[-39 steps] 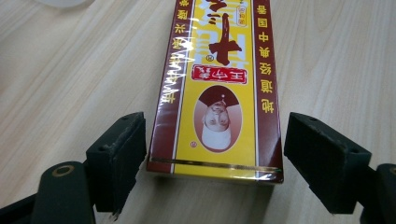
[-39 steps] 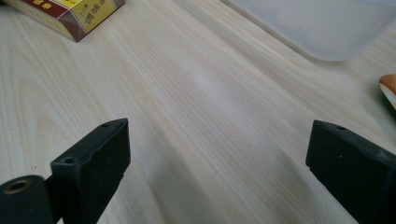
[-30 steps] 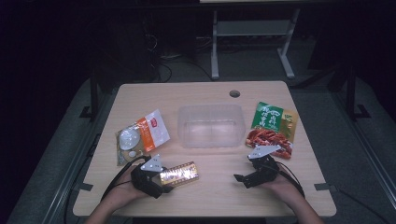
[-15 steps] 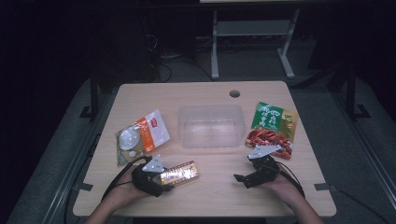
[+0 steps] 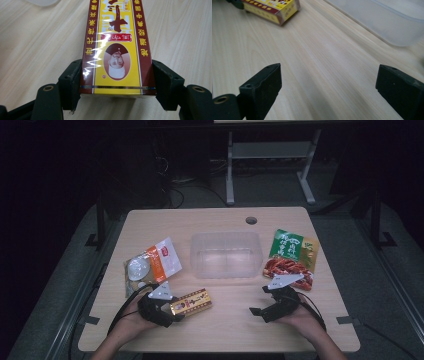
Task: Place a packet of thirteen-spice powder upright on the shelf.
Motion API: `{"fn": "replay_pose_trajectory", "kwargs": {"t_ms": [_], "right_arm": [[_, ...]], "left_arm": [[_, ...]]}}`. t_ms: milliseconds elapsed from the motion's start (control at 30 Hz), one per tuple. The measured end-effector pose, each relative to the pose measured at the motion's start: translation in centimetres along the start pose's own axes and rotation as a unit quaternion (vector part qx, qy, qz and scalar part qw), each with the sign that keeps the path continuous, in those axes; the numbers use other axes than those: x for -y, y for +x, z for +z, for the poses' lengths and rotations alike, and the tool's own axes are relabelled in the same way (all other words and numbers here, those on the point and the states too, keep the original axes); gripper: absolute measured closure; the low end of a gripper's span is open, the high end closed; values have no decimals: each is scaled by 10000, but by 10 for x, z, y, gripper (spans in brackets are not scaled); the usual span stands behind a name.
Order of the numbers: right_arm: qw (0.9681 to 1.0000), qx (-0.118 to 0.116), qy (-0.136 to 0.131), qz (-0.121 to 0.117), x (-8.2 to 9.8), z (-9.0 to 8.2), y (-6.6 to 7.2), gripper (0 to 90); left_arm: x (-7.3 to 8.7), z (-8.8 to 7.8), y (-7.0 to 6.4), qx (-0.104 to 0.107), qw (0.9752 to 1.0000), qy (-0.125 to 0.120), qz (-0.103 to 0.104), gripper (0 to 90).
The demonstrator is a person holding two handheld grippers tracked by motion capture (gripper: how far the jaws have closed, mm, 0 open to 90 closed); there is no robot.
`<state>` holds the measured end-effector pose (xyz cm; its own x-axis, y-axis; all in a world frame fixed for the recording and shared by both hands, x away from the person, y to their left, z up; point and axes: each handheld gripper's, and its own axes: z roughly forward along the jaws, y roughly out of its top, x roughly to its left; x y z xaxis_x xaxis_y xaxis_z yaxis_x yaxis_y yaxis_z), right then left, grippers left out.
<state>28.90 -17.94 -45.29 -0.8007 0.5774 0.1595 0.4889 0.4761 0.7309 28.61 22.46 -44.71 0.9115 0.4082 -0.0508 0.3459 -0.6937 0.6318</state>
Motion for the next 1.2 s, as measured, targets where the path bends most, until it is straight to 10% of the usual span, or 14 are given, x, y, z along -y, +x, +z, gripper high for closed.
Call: {"fn": "replay_pose_trajectory", "kwargs": {"t_ms": [467,700,1200], "right_arm": [[9987,-388,-149,-304,-5,-2,4,84],[9958,-683,-317,-519,-16,-6,4,90],[9821,-1436,-800,-918,-44,-7,11,92]], "left_arm": [[-6,-25,-3,217,9954,-913,-213,322],[-10,-29,-6,274,9946,-997,-121,322],[-14,-36,-11,527,9890,-1370,193,322]]}}
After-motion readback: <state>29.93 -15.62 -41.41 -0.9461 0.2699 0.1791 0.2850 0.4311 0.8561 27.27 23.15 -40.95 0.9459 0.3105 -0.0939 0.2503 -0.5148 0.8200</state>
